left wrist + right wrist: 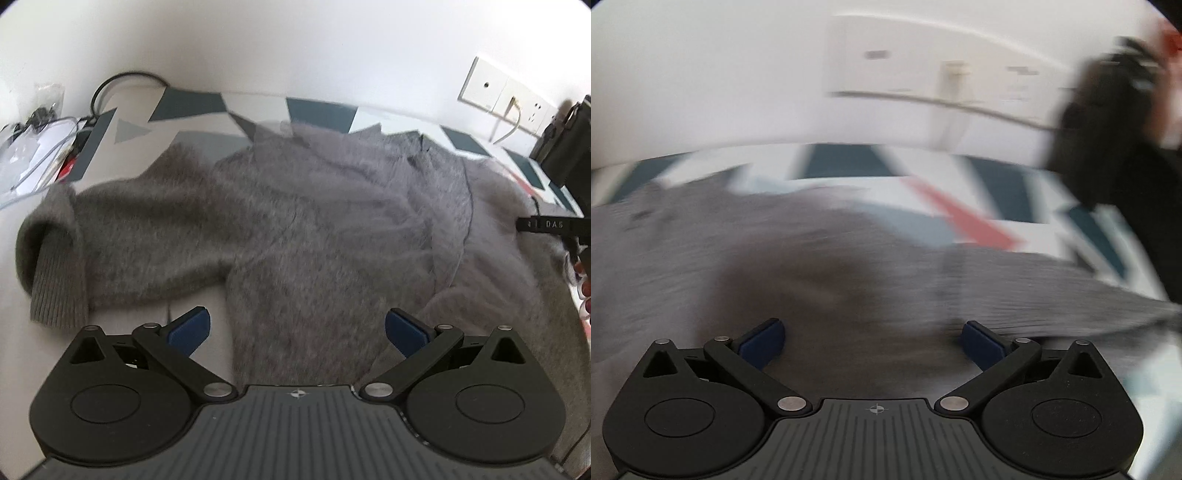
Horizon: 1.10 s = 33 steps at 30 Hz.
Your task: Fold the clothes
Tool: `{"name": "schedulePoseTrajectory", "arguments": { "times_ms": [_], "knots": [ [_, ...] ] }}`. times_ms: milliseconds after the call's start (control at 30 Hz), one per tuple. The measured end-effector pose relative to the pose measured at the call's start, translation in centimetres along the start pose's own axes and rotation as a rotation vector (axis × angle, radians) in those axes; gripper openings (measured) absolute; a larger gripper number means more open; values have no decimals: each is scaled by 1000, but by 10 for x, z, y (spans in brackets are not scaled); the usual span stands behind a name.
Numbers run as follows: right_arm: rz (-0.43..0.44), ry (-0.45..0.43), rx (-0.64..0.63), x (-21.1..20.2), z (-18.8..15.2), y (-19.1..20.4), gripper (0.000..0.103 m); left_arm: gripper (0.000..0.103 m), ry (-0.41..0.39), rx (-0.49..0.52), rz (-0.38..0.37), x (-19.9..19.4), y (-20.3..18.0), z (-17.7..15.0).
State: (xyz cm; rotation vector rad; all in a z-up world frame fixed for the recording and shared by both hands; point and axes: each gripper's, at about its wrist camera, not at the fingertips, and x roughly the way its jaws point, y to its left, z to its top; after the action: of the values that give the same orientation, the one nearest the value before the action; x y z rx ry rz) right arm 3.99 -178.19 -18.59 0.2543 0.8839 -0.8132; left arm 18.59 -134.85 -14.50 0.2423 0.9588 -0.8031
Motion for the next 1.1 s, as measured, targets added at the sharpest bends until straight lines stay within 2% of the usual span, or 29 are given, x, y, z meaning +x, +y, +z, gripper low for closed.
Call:
{"name": "schedulePoseTrajectory", "arguments": {
  "times_ms": [33,100,233,367,467,633,800,900,933,1000,1100],
  "knots": [
    [-19,-9,17,-2,1,-5,101,103,-10,5,-19,1,-2,4],
    [20,-28,50,-9,0,-12,102,103,-22,35,-54,5,-11,14],
    [57,-39,22,-17,-4,-6,102,103,-37,127,-96,18,-42,37],
    [60,-10,25,-14,-11,-2,102,103,-53,232,-126,38,-79,57],
    [65,5,40,-9,-17,-3,102,103,-48,278,-76,63,-95,63],
    [80,-7,47,-6,-19,-3,102,103,-47,267,69,74,-82,58],
    [98,-8,59,-3,-18,-5,102,103,-3,67,190,44,-30,27],
    [104,-9,62,-3,-17,-5,102,103,-19,5,266,19,-14,17],
    [106,-10,63,-3,-18,-5,102,103,-41,-6,268,12,-13,17],
    [109,-14,62,-2,-18,-4,102,103,-93,17,211,5,-22,30],
    [109,-17,64,-2,-18,-3,102,103,-137,146,101,17,-65,56]
  ]
}}
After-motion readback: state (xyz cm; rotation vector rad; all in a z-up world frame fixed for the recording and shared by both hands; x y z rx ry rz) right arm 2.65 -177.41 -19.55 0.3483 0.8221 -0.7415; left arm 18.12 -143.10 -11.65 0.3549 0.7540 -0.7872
